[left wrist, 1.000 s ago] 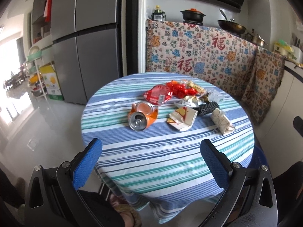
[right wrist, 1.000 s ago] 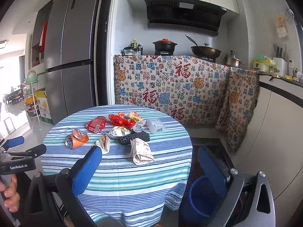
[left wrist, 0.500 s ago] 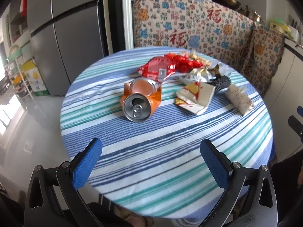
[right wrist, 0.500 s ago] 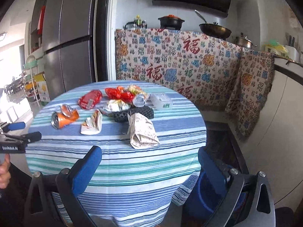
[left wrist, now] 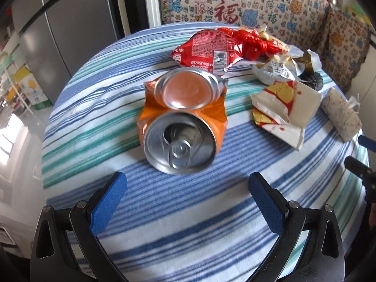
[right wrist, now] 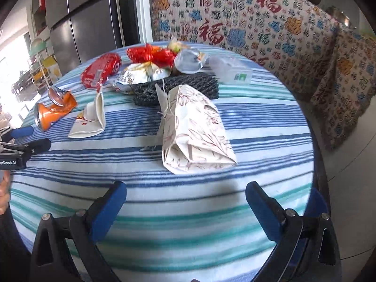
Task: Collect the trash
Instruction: 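Grasp the crushed orange can with the left tool while the right tool grasps the floral paper bag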
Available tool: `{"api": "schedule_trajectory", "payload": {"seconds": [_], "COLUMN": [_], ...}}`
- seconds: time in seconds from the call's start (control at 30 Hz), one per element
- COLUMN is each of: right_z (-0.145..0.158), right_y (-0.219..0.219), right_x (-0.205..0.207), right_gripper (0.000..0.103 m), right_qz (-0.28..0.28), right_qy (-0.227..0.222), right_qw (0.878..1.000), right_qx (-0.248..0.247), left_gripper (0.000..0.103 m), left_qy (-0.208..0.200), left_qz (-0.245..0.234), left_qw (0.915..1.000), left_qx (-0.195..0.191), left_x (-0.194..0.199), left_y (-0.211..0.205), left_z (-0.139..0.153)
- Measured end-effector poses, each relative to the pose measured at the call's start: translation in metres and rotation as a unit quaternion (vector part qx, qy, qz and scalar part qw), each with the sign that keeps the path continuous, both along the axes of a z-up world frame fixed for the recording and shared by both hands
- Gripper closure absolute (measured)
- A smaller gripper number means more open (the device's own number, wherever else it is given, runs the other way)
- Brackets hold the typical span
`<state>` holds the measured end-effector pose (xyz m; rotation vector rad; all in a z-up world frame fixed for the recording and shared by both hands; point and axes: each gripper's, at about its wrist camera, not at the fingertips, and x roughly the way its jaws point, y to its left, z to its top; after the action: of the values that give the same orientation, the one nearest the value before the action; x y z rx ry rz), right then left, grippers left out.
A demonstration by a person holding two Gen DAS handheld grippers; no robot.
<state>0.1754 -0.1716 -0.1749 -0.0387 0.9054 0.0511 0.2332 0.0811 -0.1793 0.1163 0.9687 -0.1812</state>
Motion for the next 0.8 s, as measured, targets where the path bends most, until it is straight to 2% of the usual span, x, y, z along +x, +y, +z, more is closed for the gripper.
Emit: {"api": "schedule_trajectory", "payload": {"seconds": [0.33,0.67,0.8], "right_z": [-0.003,-0.002,-0.002], "right_y": [-0.006,-0.013,-0.014], "right_x": [0.042,0.079,0.086], "right_gripper": [0.0,0.002,0.0], "right_qz": [0.009,0.022,0.029], "right_qy": [0.025,0.016,0.02], "right_qw": [1.0,1.0,0.999], "right_qx": [0.005,0.005,0.009], "left_gripper": [0.0,0.0,0.0], "left_qy": [0.0,-0.004,-0.003], "left_qz": [-0.009,-0.003,-0.007], "left_qw": [1.0,1.0,1.0], "left_qx": [-0.002,-0.004,-0.004], "left_x": [0.042,0.085,0.085], "left_y": [0.006,-0.007,-0.005], "left_z": [0.0,-0.001,-0.001]}}
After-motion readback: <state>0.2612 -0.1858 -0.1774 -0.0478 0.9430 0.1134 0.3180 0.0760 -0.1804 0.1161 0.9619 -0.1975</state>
